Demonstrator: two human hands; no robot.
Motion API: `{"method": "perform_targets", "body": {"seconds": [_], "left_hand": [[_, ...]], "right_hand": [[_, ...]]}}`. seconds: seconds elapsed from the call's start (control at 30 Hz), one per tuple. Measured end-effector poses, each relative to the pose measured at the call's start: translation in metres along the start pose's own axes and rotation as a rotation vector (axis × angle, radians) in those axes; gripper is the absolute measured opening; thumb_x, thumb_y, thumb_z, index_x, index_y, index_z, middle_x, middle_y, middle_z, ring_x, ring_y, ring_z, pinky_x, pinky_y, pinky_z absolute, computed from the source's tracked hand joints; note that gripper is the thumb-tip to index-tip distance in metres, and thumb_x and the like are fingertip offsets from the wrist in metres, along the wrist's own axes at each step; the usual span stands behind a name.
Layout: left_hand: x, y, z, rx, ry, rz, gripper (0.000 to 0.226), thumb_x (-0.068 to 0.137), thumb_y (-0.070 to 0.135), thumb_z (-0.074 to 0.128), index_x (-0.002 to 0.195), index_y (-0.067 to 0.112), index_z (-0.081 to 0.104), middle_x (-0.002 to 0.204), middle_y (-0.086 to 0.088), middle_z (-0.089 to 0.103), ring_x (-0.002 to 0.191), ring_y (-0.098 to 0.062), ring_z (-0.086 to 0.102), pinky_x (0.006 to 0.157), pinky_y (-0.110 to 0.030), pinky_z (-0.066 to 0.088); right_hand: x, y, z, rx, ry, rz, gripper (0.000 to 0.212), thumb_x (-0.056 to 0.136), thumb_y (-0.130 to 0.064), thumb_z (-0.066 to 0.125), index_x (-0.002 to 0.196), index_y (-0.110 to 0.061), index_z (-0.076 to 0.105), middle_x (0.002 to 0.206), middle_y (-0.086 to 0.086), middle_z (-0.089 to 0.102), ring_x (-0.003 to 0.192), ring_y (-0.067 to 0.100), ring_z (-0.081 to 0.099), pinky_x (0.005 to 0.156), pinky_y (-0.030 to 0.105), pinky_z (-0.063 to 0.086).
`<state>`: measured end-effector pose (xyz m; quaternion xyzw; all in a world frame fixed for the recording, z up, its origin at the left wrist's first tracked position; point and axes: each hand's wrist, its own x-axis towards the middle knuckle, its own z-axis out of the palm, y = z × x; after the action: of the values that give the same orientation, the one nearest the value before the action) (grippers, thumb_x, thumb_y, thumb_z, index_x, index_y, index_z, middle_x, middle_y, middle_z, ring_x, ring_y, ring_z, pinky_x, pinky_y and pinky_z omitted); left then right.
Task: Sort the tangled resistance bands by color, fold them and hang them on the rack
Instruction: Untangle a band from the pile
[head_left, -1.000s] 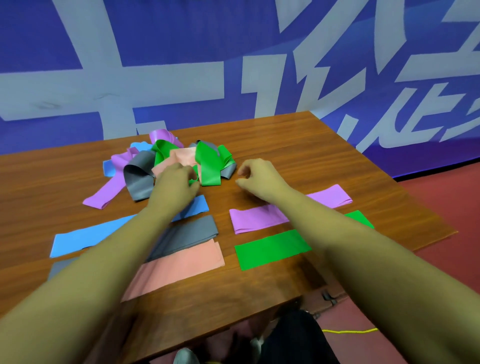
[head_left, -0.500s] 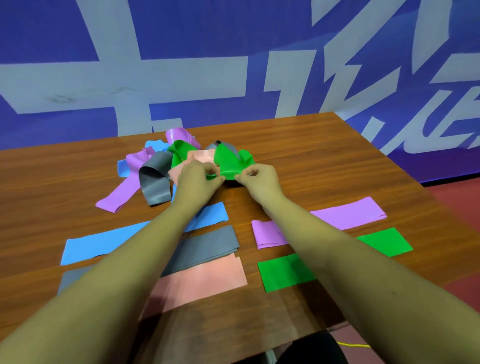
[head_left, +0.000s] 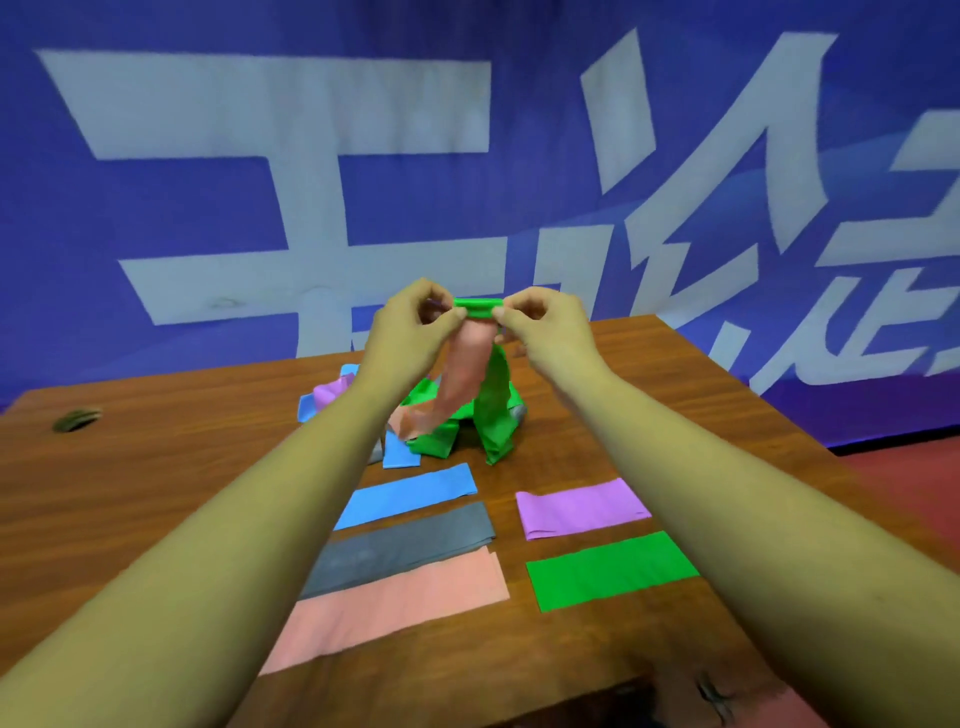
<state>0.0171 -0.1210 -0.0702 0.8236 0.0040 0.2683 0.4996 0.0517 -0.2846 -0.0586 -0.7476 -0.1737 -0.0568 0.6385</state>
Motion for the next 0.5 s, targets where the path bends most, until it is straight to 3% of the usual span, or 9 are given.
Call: {"method": "perform_targets", "body": {"seconds": [0.1,0.2,0.3,0.37,0.4,0.5], "left_hand": [[-0.006,0.015,-0.006,-0.034,0.021,0.016,0.011,0.086,0.029,0.069,0.083,0.028,0.058,0.07,0.004,0.062,0.068,-0.015,0.061,0.063,-0.035,0.05],[-0.014,0.03,-0.013,-0.075,0.015,0.032,0.014,0.09,0.023,0.067,0.1,0.02,0.058,0.065,0.006,0.057,0.061,-0.008,0.055,0.054,-0.024,0.047],[-0.019,0.043,-0.018,-0.11,-0.027,0.065,0.019,0.092,0.014,0.064,0.111,0.016,0.063,0.073,0.001,0.06,0.07,-0.008,0.058,0.07,-0.023,0.05],[-0.021,0.048,-0.019,-0.114,-0.041,0.06,0.015,0.093,0.012,0.063,0.107,0.017,0.068,0.085,-0.001,0.067,0.08,-0.01,0.062,0.082,-0.027,0.053],[-0.023,0.048,-0.02,-0.118,-0.051,0.048,0.013,0.093,0.013,0.063,0.102,0.017,0.07,0.09,-0.002,0.07,0.086,-0.012,0.065,0.087,-0.031,0.055],[-0.026,0.047,-0.02,-0.087,-0.077,0.034,0.01,0.093,0.014,0.062,0.096,0.02,0.071,0.092,-0.001,0.072,0.092,-0.016,0.068,0.09,-0.037,0.056]], "right_hand": [[-0.009,-0.019,-0.005,-0.02,0.009,-0.003,0.004,0.088,-0.01,0.066,0.084,-0.009,0.065,0.07,0.004,0.062,0.057,0.013,0.058,0.05,0.015,0.043],[-0.018,-0.035,-0.012,-0.02,-0.017,0.005,0.006,0.089,-0.013,0.065,0.084,-0.009,0.065,0.073,0.006,0.063,0.058,0.012,0.058,0.051,0.017,0.043],[-0.022,-0.045,-0.016,-0.004,-0.046,0.029,0.01,0.089,-0.014,0.064,0.08,-0.011,0.063,0.073,0.004,0.064,0.061,0.014,0.063,0.053,0.022,0.044],[-0.025,-0.047,-0.016,0.026,-0.049,0.062,0.007,0.089,-0.014,0.065,0.083,-0.012,0.061,0.074,0.004,0.064,0.065,0.017,0.065,0.053,0.026,0.045],[-0.026,-0.047,-0.015,0.054,-0.054,0.083,0.007,0.088,-0.013,0.066,0.089,-0.012,0.059,0.075,0.004,0.064,0.065,0.018,0.065,0.053,0.027,0.046],[-0.03,-0.043,-0.017,0.068,-0.158,0.096,0.034,0.086,-0.014,0.07,0.116,-0.017,0.056,0.08,0.008,0.064,0.068,0.017,0.063,0.053,0.025,0.048]]}}
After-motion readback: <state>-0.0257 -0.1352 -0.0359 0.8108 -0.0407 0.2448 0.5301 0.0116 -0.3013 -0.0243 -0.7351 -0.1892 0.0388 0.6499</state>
